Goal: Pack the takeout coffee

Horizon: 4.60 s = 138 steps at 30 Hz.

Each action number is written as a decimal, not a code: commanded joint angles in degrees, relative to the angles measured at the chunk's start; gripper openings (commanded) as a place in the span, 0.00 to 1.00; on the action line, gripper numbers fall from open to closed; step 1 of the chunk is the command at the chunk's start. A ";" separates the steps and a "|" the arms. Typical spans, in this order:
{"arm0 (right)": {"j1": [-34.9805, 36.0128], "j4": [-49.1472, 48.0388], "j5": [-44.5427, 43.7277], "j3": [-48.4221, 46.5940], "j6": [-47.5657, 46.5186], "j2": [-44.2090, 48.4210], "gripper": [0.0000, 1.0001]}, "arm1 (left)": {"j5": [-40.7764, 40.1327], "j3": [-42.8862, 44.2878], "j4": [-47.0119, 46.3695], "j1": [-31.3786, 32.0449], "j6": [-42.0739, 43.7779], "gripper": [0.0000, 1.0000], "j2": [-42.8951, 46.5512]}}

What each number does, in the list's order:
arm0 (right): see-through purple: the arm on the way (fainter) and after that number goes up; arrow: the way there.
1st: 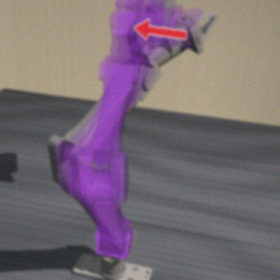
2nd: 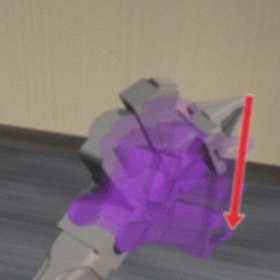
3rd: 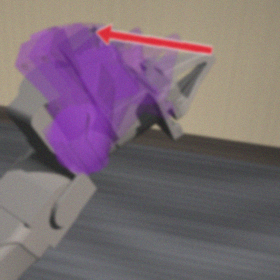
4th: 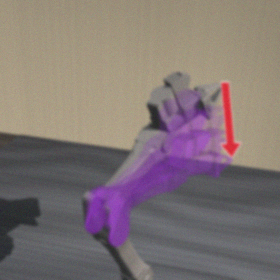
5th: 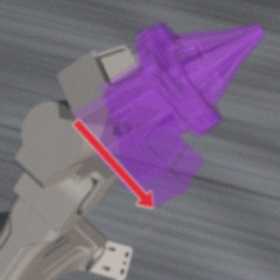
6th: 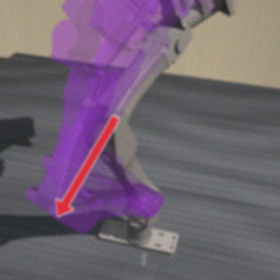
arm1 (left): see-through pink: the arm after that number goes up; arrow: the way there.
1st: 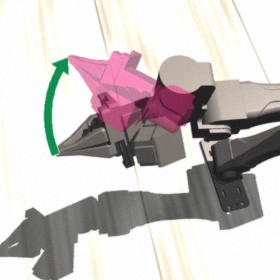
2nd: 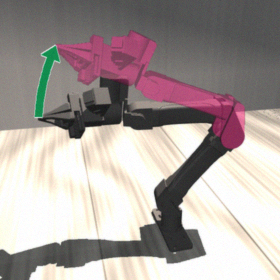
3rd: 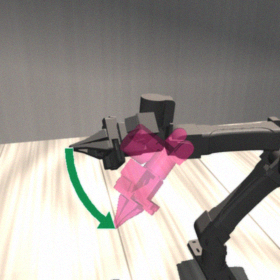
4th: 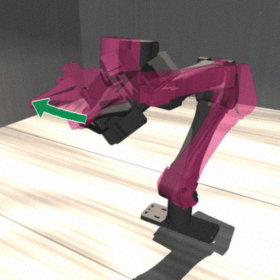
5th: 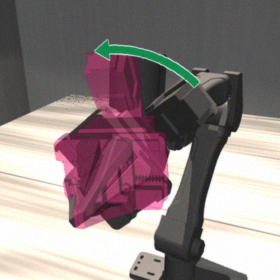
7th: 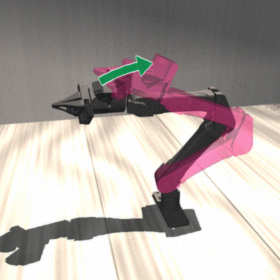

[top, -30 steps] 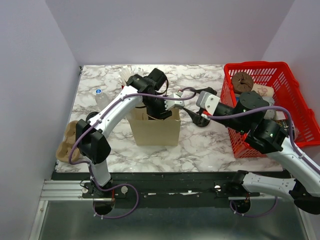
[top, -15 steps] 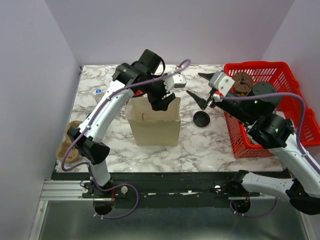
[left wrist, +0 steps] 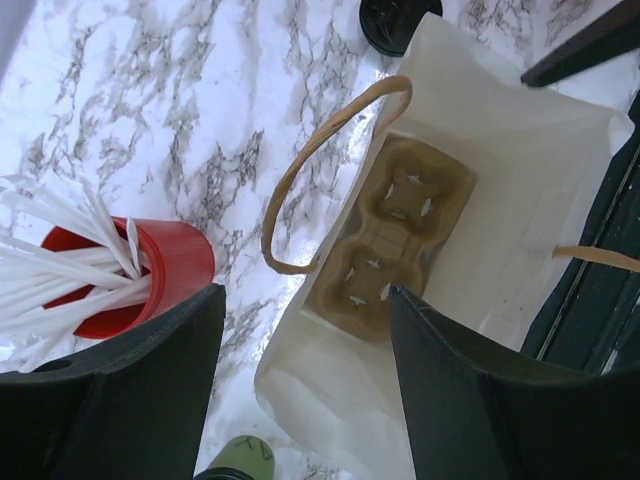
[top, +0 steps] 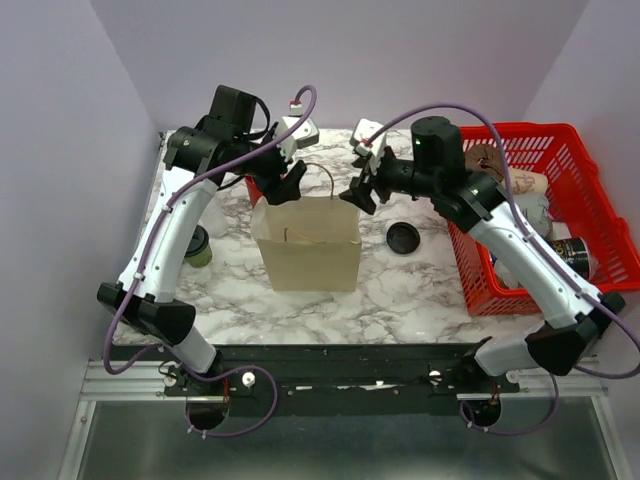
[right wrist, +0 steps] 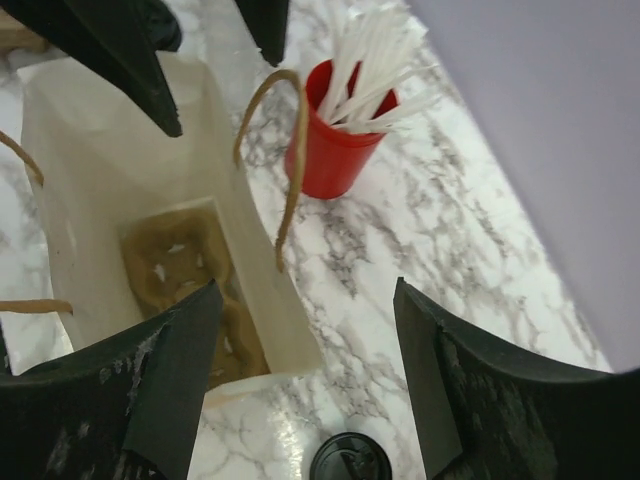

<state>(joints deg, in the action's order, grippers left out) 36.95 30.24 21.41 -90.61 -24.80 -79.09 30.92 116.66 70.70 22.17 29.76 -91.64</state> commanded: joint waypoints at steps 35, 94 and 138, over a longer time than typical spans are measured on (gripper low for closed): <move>-0.21 6.42 6.45 -5.91 -23.10 -10.05 0.01 | -3.77 -14.36 -16.90 -21.64 -19.03 0.74 8.32; -4.16 23.81 14.36 -6.51 -16.78 -7.66 0.01 | -16.33 -24.80 -7.05 -40.37 -10.33 0.99 6.11; -6.45 20.91 16.38 -6.16 -8.16 -10.56 0.00 | -13.87 -40.46 -16.20 -37.91 1.88 0.98 2.78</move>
<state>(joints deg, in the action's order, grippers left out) 30.74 52.36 36.58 -95.92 -34.04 -89.23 16.29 76.73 55.31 -16.23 30.85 -88.31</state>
